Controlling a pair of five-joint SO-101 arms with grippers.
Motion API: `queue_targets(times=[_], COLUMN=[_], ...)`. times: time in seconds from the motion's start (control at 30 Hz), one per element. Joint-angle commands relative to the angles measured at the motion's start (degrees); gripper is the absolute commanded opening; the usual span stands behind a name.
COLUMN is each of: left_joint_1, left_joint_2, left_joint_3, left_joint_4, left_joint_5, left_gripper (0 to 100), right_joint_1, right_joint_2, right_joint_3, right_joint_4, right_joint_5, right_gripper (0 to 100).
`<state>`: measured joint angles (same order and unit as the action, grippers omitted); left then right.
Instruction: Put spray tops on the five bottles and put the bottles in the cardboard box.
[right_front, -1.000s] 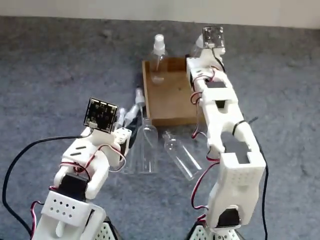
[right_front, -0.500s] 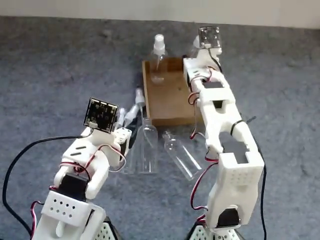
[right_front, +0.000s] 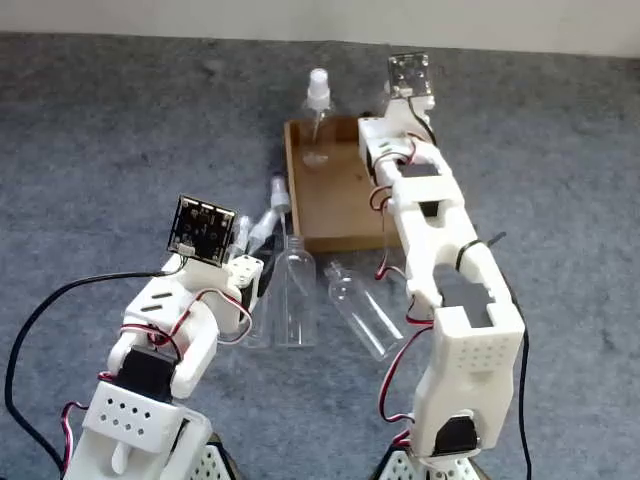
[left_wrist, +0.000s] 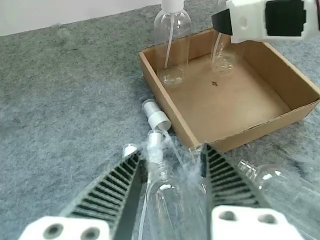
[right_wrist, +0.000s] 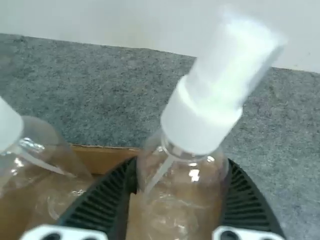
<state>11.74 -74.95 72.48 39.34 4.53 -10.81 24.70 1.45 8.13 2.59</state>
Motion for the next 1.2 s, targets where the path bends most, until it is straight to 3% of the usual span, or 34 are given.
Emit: queue_targets(times=[0.0,0.77,1.17], left_joint_1=[-0.6,-0.6,-0.6], left_joint_2=[-0.7,-0.7,-0.7], left_joint_3=[-0.3,-0.3,-0.3], left_joint_4=[-1.2,-1.2,-1.2], left_joint_5=[-0.4,-0.4,-0.4], left_gripper=[13,13,13], right_joint_1=[-0.7,2.0,7.8], right_joint_2=[-1.5,-1.6,-3.9], right_joint_3=[-3.7,-3.7,-9.8], right_joint_4=[0.3,0.6,18.9], right_joint_5=[-0.5,3.6,3.4], right_gripper=[23.1,23.5,23.5])
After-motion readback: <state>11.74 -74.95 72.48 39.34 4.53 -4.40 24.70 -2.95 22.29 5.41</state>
